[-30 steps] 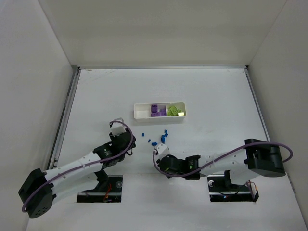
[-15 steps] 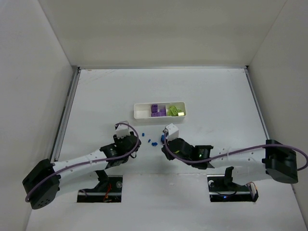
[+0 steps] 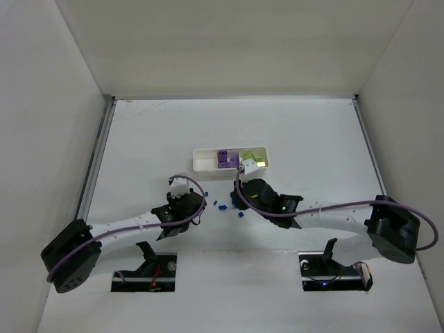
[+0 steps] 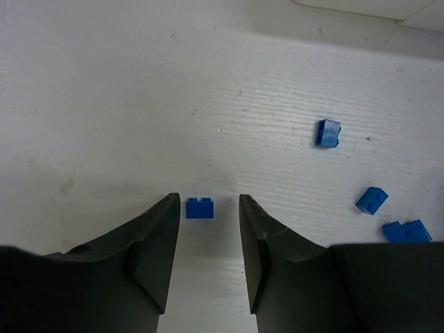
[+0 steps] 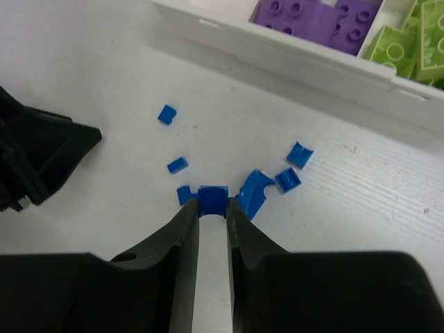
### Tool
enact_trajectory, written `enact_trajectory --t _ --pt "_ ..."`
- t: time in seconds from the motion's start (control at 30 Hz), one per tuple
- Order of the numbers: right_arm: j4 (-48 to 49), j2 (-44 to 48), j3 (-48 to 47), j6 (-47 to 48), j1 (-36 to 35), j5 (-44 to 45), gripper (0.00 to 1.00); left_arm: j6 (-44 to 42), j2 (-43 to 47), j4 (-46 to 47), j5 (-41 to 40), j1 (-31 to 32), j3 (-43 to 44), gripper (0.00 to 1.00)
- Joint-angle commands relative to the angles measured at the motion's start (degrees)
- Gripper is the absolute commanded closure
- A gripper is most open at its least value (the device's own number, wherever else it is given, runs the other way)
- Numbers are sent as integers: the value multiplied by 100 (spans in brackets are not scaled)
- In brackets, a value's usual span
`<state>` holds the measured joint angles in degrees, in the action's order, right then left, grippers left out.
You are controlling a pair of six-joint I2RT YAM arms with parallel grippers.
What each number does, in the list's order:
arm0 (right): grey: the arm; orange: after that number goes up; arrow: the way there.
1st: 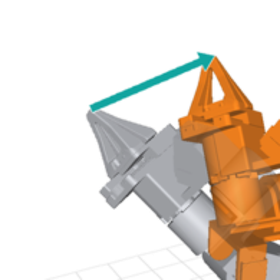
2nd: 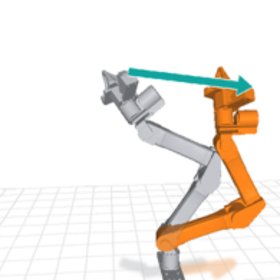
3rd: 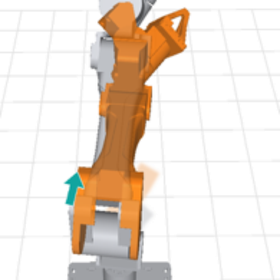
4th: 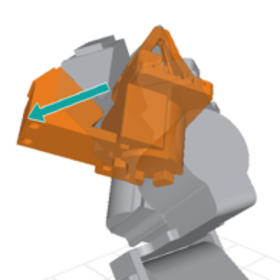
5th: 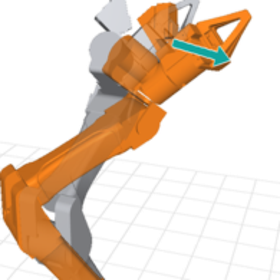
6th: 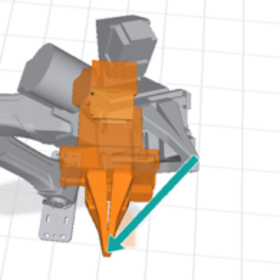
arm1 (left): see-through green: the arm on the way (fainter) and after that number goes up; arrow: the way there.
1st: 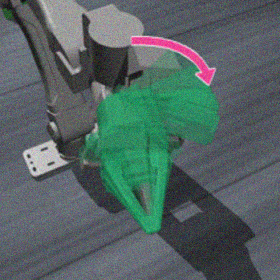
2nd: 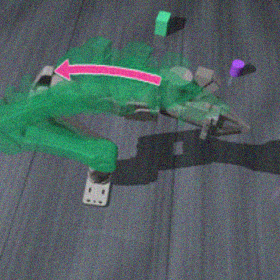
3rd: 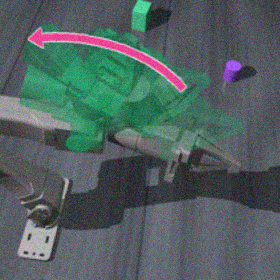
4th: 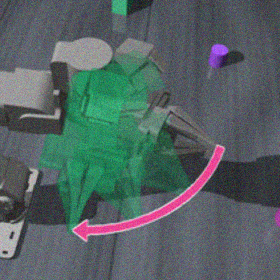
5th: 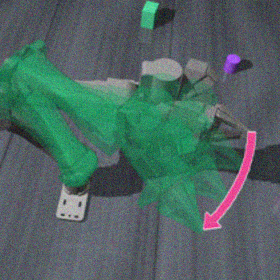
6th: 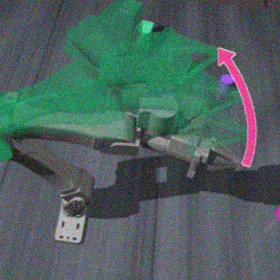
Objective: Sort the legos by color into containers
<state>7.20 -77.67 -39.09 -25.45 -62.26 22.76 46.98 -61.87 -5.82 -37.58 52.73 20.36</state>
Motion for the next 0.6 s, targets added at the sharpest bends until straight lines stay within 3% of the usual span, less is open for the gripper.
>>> enact_trajectory --t 0.0,0.33,0.57 --pt "519 -213 -467 181 192 -176 80 -145 -132 222 -65 -66 64 64" --pt "800 -1293 -1644 260 860 -870 79 -145 -300 205 -3 -145 126 72" --pt "783 -2374 -2664 286 1141 -1037 79 -128 -98 204 -3 -171 30 85"
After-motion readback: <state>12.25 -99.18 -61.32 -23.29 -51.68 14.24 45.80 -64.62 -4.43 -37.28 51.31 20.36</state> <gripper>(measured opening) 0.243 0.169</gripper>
